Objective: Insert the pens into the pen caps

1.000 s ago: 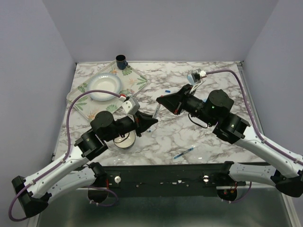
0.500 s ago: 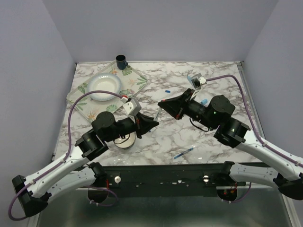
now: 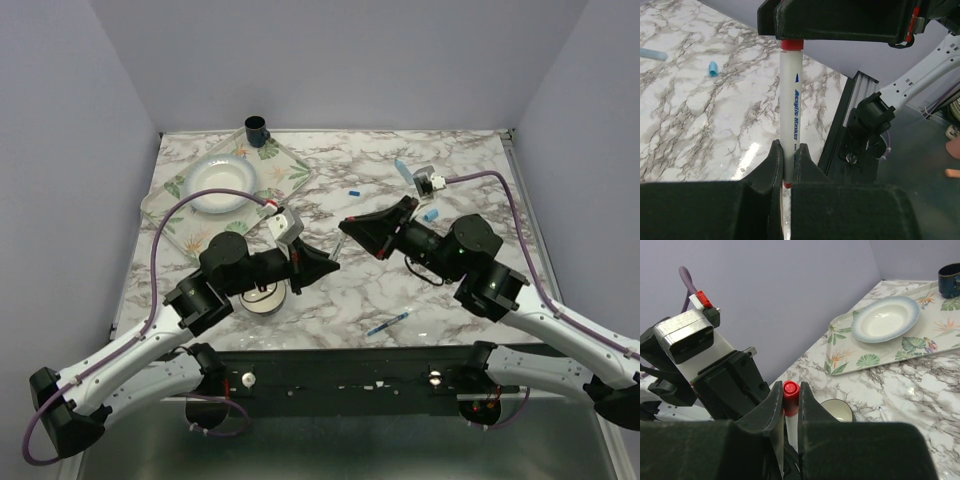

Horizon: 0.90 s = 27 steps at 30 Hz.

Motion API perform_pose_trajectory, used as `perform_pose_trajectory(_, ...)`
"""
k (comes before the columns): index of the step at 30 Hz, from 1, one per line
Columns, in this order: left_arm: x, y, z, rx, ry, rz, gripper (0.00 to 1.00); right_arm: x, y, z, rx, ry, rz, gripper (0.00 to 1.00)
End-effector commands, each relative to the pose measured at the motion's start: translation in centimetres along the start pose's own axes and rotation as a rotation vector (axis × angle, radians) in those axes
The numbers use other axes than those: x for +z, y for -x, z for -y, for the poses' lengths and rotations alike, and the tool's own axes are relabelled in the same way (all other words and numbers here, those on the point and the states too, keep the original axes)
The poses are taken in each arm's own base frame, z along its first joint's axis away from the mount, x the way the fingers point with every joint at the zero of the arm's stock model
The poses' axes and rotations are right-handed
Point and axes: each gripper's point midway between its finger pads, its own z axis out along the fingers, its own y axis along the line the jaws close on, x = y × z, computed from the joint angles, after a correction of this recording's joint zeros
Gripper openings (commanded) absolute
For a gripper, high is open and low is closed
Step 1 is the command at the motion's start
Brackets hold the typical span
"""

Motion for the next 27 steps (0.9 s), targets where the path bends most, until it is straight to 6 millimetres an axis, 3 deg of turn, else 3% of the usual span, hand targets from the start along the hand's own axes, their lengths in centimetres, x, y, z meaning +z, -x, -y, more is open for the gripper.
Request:
perform_pose_trajectory(1, -0.2, 7.7, 1.3, 0.102, -0.024, 0.24, 0.0, -1.7, -7.0, -0.7, 0.077, 0.084, -0.245, 0.01)
perform_pose_trajectory(11, 0.4, 10.3, 0.9, 0.176, 0.013, 0.276, 0.0, -3.9, -11.3, 0.2, 0.107, 0.061, -0.415, 0.01)
perform_pose_trajectory(15, 0.9, 11.1, 0.5, 0.198, 0.037, 0.26, 0.0, -5.3, -12.9, 1.6, 0.094, 0.003, -0.452, 0.01)
perform_pose_trajectory(22, 1.9, 13.2, -0.2, 0.188, 0.088, 0.269, 0.0, -6.3, -13.2, 2.3, 0.073, -0.048, -0.45, 0.01)
perform_pose_trajectory(27, 3.2, 13.8, -0.4, 0.174, 0.079, 0.256, 0.0, -6.4, -14.7, 2.7, 0.083, -0.056, -0.447, 0.01)
